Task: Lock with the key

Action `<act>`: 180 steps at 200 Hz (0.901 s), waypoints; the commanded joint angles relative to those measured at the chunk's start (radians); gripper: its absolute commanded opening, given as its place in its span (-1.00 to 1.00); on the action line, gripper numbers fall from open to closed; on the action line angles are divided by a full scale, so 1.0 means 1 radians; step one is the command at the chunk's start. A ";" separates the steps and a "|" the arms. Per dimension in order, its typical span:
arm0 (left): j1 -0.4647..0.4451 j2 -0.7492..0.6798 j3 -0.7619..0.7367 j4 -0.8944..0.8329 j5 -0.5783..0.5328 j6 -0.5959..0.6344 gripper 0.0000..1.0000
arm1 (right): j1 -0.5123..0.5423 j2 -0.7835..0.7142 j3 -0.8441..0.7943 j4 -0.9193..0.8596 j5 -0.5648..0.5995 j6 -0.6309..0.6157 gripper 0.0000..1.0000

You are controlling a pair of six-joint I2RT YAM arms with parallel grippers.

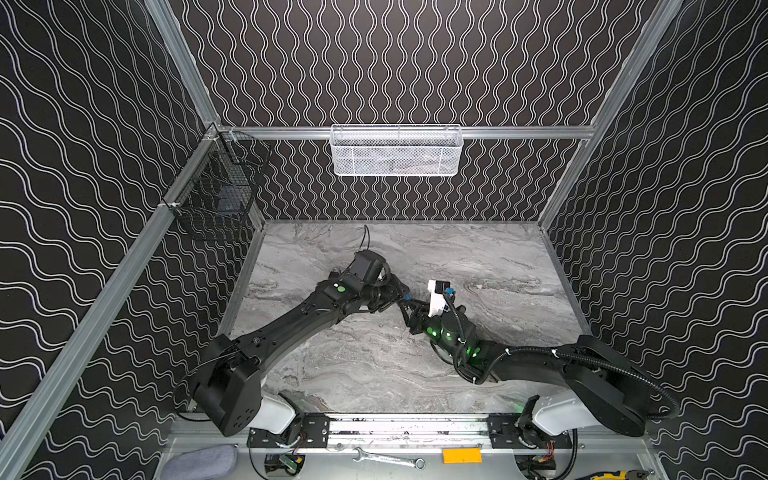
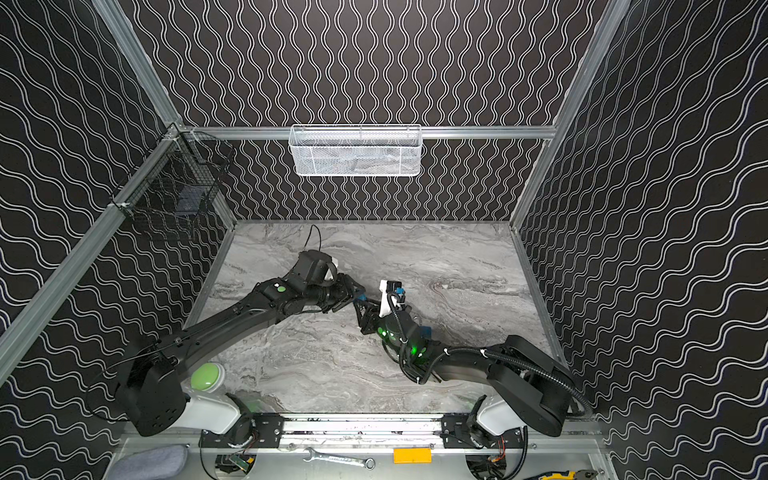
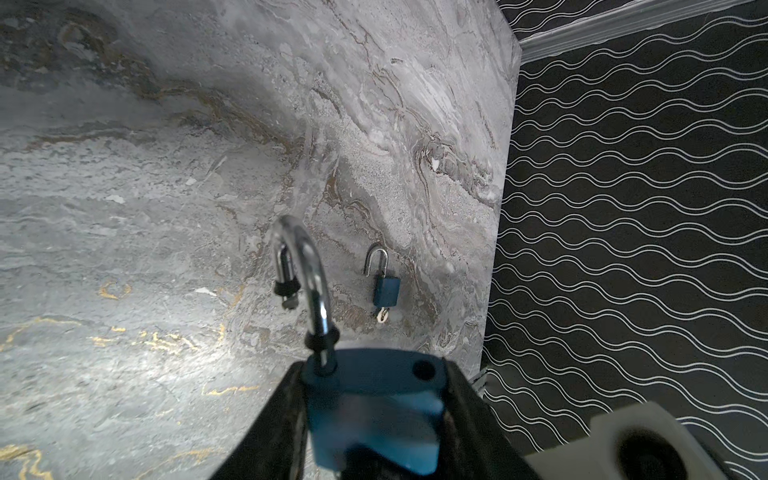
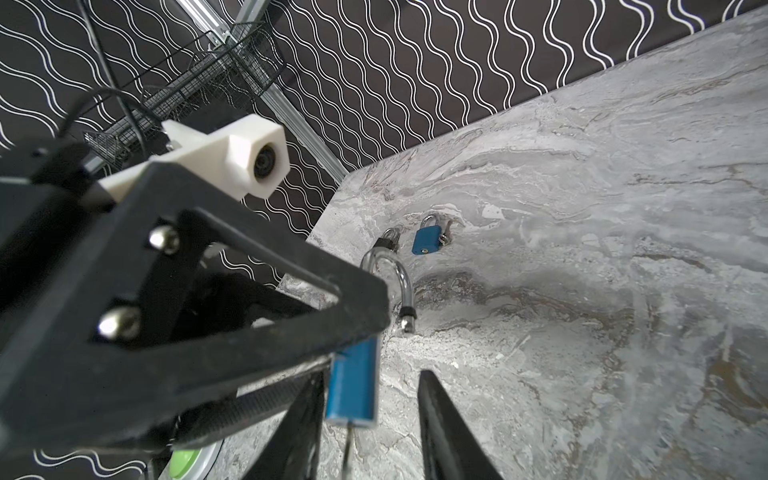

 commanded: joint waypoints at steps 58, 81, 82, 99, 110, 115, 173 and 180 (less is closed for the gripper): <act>0.004 -0.001 -0.008 0.073 0.024 -0.003 -0.38 | 0.001 -0.006 0.000 0.083 -0.011 -0.002 -0.29; 0.003 -0.007 -0.026 0.092 0.023 -0.015 -0.38 | 0.001 0.006 0.008 0.085 -0.018 -0.002 -0.30; 0.004 -0.007 -0.026 0.092 0.022 -0.015 -0.39 | 0.000 0.006 0.008 0.087 -0.018 -0.002 -0.30; 0.003 -0.010 -0.019 0.082 0.020 -0.011 -0.38 | -0.001 0.015 0.011 0.089 -0.023 0.002 -0.31; 0.003 -0.011 -0.017 0.080 0.019 -0.008 -0.38 | 0.001 0.018 0.014 0.086 -0.026 0.001 -0.34; 0.003 -0.011 -0.016 0.080 0.018 -0.009 -0.38 | 0.000 0.018 0.014 0.088 -0.028 0.002 -0.34; 0.008 -0.010 -0.017 0.087 0.024 -0.009 -0.39 | -0.001 0.011 0.014 0.078 -0.029 0.000 -0.46; 0.009 -0.010 -0.019 0.089 0.025 -0.009 -0.39 | -0.001 0.010 0.014 0.078 -0.031 0.000 -0.48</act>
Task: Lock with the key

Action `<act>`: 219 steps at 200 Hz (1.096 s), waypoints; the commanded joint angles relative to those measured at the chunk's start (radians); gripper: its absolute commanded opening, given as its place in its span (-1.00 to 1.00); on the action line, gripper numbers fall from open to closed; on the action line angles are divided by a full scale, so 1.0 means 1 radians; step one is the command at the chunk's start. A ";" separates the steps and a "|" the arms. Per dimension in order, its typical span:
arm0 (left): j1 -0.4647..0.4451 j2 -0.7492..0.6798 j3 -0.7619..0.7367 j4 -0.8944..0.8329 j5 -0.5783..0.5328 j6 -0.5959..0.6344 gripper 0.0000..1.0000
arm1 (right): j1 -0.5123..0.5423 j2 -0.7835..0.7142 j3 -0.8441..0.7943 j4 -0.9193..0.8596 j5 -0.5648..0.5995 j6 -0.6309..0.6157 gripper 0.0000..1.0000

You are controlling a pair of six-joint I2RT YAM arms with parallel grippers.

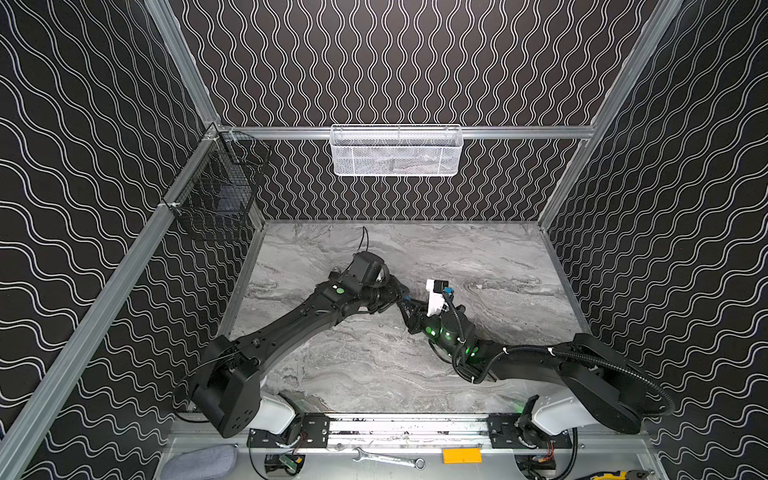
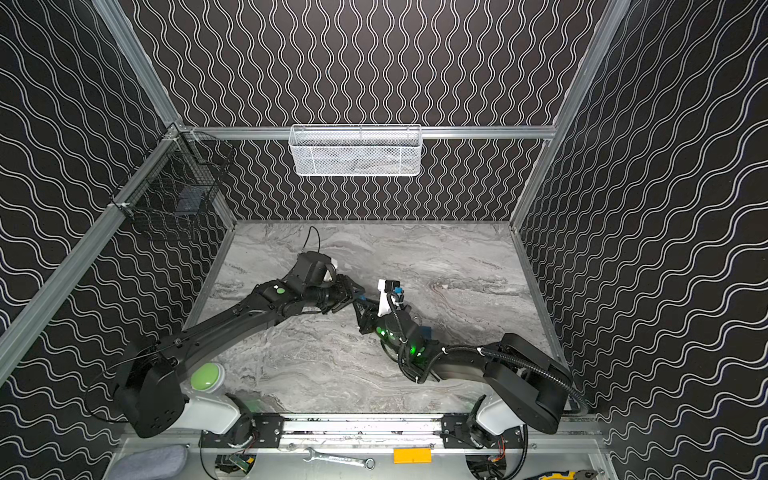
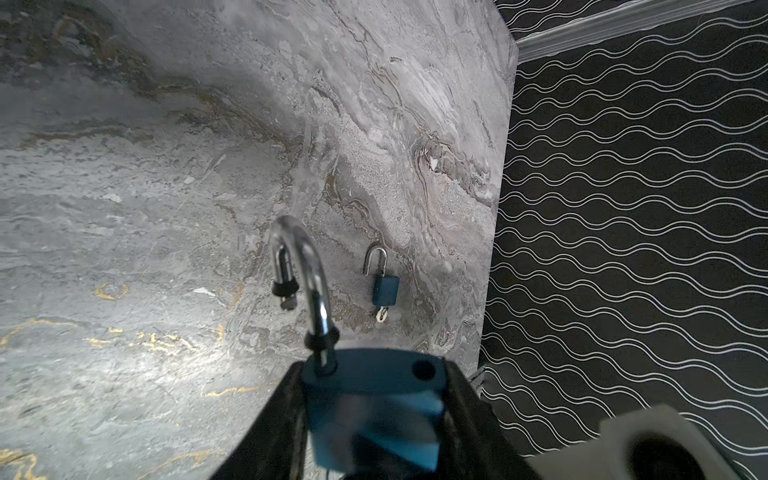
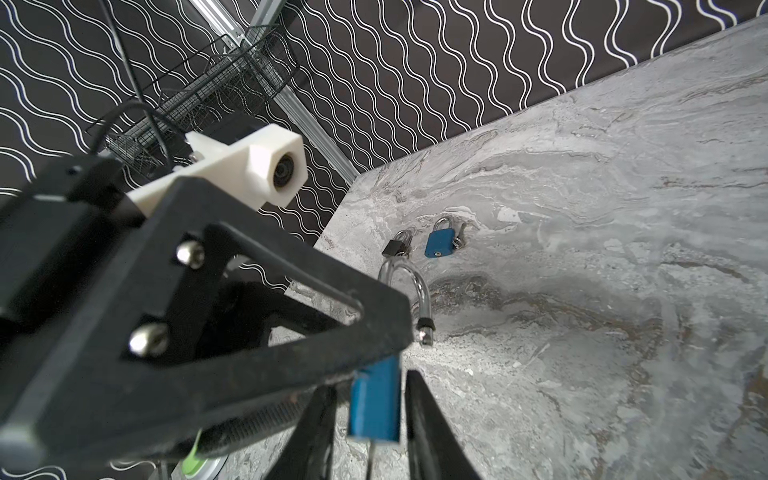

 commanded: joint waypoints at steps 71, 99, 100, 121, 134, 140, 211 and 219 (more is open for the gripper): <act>0.009 -0.002 -0.005 0.079 0.027 -0.011 -0.39 | -0.002 0.007 0.012 0.050 -0.024 0.002 -0.80; 0.009 -0.004 -0.016 0.104 0.043 -0.008 -0.19 | -0.007 0.003 0.014 0.049 -0.029 0.002 -0.93; 0.009 -0.005 -0.017 0.105 0.043 -0.008 -0.17 | -0.008 0.002 0.013 0.049 -0.031 0.001 -0.94; 0.010 -0.034 -0.031 0.107 0.024 -0.005 0.26 | -0.016 -0.006 0.012 0.036 -0.035 0.000 -1.00; 0.014 -0.052 -0.038 0.102 0.015 0.004 0.44 | -0.027 -0.016 0.004 0.035 -0.045 0.002 -1.00; 0.016 -0.060 -0.038 0.093 0.010 0.012 0.50 | -0.031 -0.023 0.000 0.035 -0.048 0.004 -1.00; 0.116 -0.141 -0.106 -0.017 -0.025 0.136 0.62 | -0.120 -0.154 -0.026 -0.130 -0.212 0.052 -1.00; 0.136 -0.144 -0.130 -0.003 -0.009 0.145 0.60 | -0.136 -0.171 -0.034 -0.137 -0.251 0.061 -1.00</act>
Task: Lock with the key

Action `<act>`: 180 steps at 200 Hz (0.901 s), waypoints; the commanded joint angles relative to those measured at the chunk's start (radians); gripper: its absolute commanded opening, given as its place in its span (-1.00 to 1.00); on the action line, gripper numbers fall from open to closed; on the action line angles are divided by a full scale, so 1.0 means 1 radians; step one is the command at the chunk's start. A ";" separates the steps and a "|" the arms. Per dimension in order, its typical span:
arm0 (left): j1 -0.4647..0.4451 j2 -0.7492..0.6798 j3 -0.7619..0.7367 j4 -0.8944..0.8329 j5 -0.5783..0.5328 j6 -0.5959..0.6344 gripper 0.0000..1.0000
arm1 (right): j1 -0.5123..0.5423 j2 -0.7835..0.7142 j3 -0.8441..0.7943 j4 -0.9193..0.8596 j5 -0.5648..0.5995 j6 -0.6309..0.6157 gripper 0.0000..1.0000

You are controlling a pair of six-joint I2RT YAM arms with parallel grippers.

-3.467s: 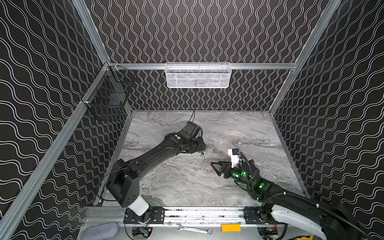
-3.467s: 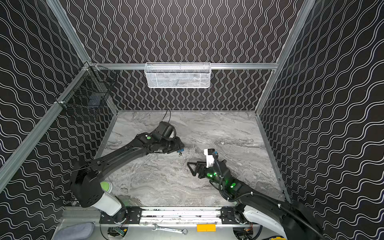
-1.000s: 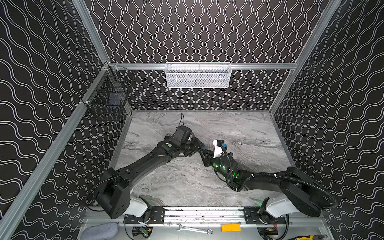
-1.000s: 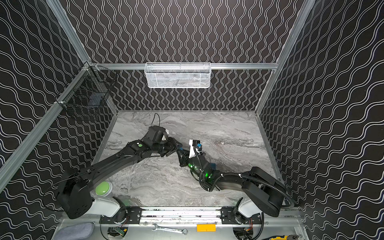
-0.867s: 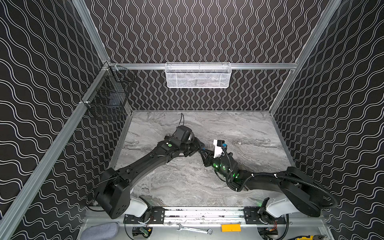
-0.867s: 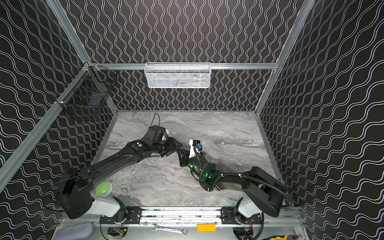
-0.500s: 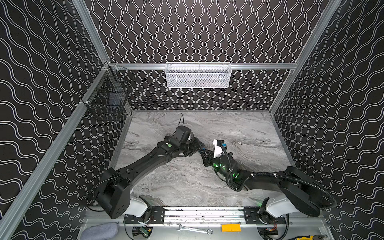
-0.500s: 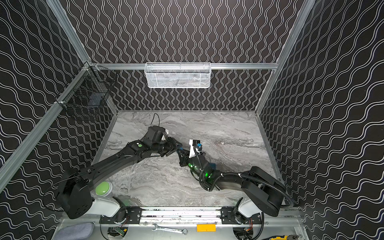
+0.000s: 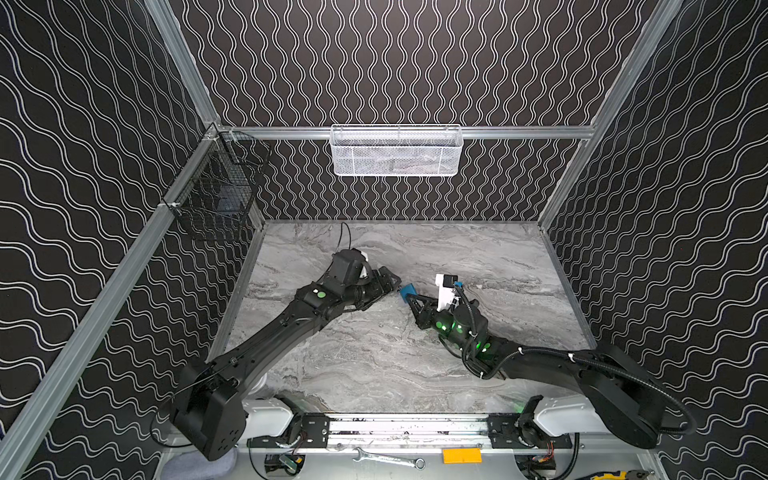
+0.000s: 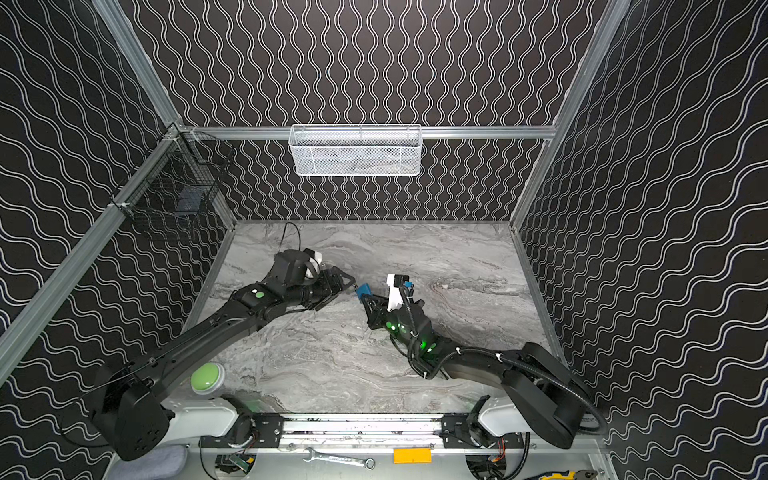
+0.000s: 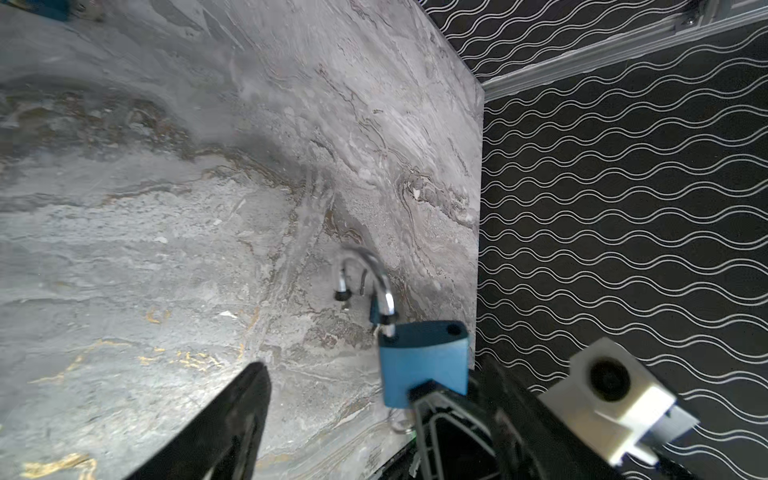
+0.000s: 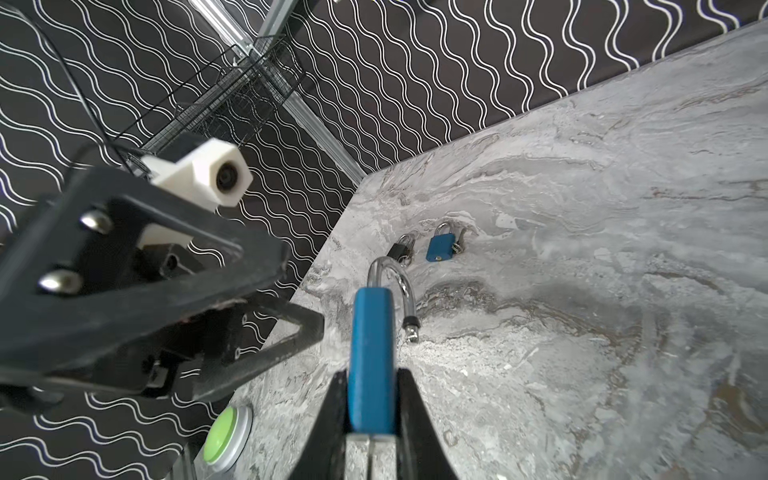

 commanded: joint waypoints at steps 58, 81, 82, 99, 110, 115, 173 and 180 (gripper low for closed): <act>0.085 0.023 -0.126 0.085 0.131 0.098 0.40 | -0.061 -0.148 -0.023 -0.166 -0.179 0.064 -1.00; 0.087 0.025 -0.185 0.255 0.230 0.044 0.41 | -0.066 -0.133 -0.012 -0.158 -0.205 0.076 -1.00; 0.086 0.025 -0.187 0.263 0.240 0.042 0.41 | -0.066 -0.132 -0.012 -0.156 -0.206 0.076 -1.00; 0.086 0.019 -0.225 0.368 0.285 -0.014 0.40 | -0.069 -0.109 -0.010 -0.132 -0.220 0.084 -1.00; 0.086 0.014 -0.238 0.409 0.299 -0.035 0.41 | -0.070 -0.093 -0.007 -0.114 -0.233 0.088 -1.00; 0.086 0.014 -0.241 0.421 0.304 -0.041 0.42 | -0.070 -0.087 -0.007 -0.107 -0.237 0.089 -1.00; 0.081 0.071 -0.227 0.476 0.334 -0.062 0.38 | -0.070 -0.056 0.007 -0.085 -0.265 0.094 -1.00; 0.080 0.080 -0.226 0.487 0.335 -0.068 0.38 | -0.070 -0.056 0.009 -0.083 -0.267 0.094 -1.00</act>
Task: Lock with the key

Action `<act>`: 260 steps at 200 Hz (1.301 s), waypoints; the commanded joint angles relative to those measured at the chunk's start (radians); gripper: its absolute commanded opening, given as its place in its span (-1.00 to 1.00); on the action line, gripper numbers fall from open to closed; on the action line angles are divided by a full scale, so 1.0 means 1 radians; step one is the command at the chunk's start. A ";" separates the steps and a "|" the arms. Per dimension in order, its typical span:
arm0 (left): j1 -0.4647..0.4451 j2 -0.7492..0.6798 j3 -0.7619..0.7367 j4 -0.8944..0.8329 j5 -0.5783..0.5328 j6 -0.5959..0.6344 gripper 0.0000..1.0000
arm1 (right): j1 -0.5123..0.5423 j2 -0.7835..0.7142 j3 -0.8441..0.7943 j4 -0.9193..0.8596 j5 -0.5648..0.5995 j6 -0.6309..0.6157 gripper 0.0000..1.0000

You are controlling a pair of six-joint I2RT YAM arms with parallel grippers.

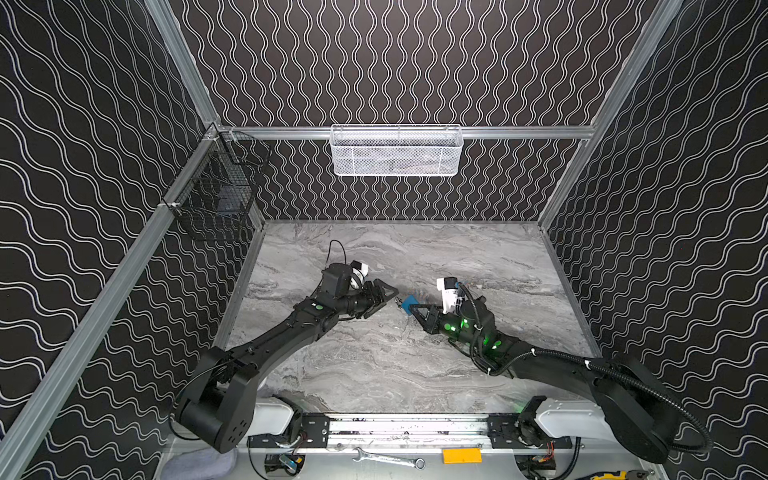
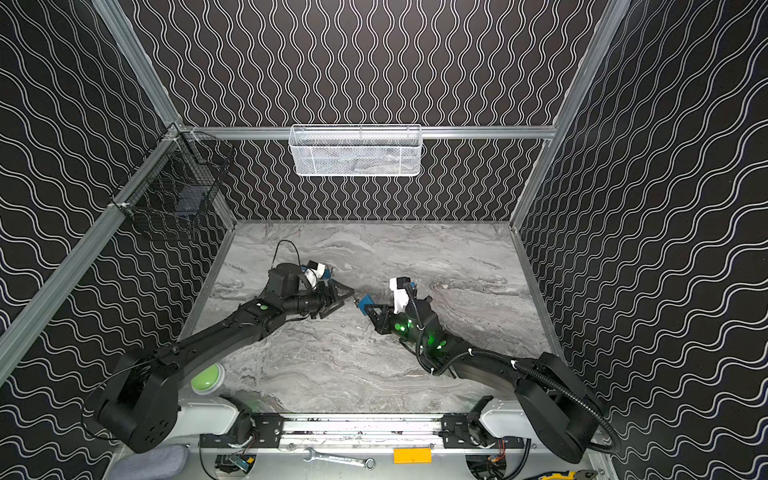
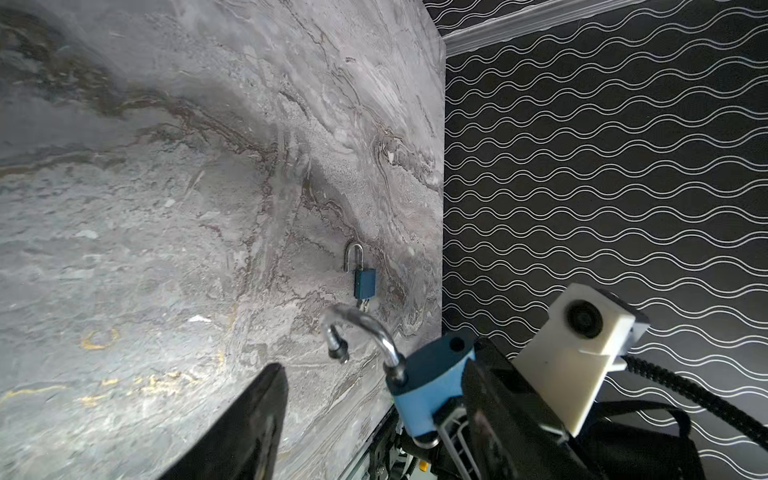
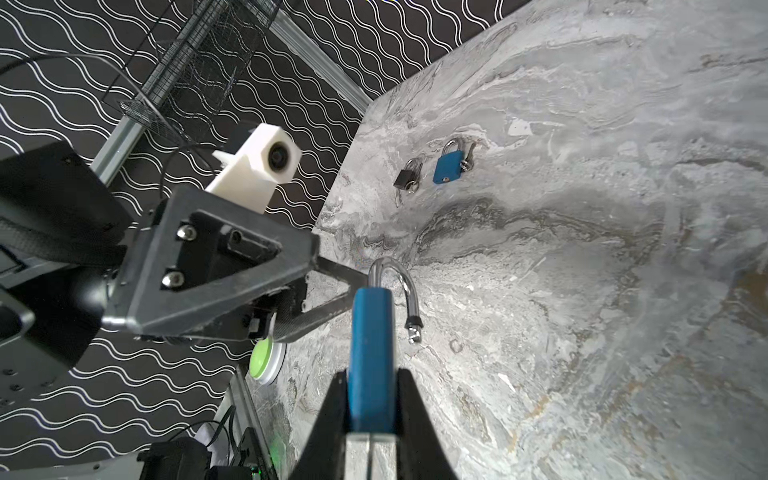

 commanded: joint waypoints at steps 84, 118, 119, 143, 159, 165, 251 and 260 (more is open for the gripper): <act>-0.026 0.088 0.028 0.183 0.032 -0.065 0.21 | -0.001 0.056 0.012 0.162 -0.077 0.044 -1.00; -0.026 0.101 0.032 0.213 0.033 -0.045 0.09 | -0.001 0.043 0.003 0.157 -0.080 0.046 -1.00; -0.026 0.101 0.032 0.213 0.033 -0.043 0.09 | -0.001 0.042 0.004 0.157 -0.079 0.046 -1.00; -0.025 0.079 0.039 0.188 0.012 0.009 0.02 | -0.003 0.020 -0.003 0.142 -0.075 0.044 -1.00; -0.024 0.065 0.030 0.211 -0.001 0.028 0.02 | -0.007 0.010 -0.009 0.140 -0.081 0.050 -1.00; -0.025 0.062 0.027 0.219 -0.001 0.034 0.02 | -0.009 0.008 -0.011 0.141 -0.081 0.051 -1.00; -0.025 0.083 -0.027 0.418 0.044 0.035 -0.11 | -0.016 0.003 -0.023 0.145 -0.094 0.061 -1.00; -0.026 0.085 -0.027 0.413 0.043 0.036 -0.13 | -0.017 0.004 -0.026 0.153 -0.096 0.063 -1.00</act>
